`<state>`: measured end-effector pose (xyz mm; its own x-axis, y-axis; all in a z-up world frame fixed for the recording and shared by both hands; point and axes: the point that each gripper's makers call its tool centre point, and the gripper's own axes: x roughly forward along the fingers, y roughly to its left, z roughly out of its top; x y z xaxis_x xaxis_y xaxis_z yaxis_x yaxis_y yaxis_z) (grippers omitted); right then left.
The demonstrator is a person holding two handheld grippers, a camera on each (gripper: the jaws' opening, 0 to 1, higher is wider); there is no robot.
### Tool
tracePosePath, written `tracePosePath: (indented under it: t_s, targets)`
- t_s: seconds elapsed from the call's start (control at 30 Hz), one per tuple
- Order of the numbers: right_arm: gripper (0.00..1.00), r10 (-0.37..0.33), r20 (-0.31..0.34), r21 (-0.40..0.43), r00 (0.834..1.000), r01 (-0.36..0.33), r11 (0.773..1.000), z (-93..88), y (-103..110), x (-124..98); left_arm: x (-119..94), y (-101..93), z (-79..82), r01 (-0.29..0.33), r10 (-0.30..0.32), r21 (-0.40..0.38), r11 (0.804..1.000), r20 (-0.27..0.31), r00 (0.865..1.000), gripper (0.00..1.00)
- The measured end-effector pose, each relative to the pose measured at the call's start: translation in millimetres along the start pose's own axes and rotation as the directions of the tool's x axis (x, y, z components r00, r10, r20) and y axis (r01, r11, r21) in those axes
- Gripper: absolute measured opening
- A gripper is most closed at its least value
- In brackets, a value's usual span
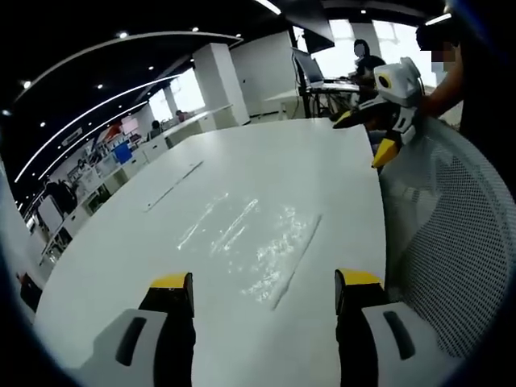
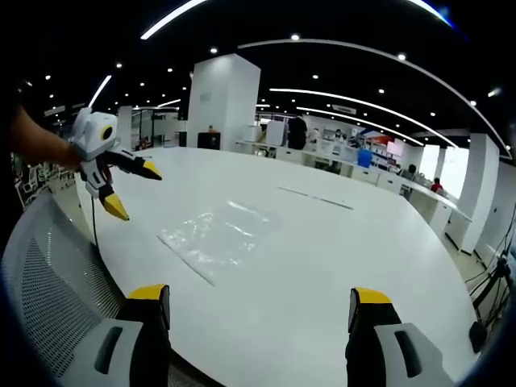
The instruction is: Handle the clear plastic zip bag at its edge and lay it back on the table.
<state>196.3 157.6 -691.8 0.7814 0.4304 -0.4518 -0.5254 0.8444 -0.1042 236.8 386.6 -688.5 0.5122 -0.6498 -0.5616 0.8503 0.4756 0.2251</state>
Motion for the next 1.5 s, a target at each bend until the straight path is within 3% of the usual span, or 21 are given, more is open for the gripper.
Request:
tracePosePath:
  t_s: [0.63, 1.5]
  targets:
    - [0.92, -0.003, 0.002, 0.003, 1.000, 0.003, 1.000, 0.5, -0.8, 0.0, 16.8, 4.5, 0.8, 0.066, -0.063, 0.073, 0.995, -0.036, 0.997, 0.69]
    - [0.90, 0.003, 0.003, 0.001, 1.000, -0.003, 1.000, 0.2, 0.4, -0.4, 33.6, 9.9, -11.9, 0.121, -0.110, 0.125, 0.985, -0.094, 0.989, 0.65]
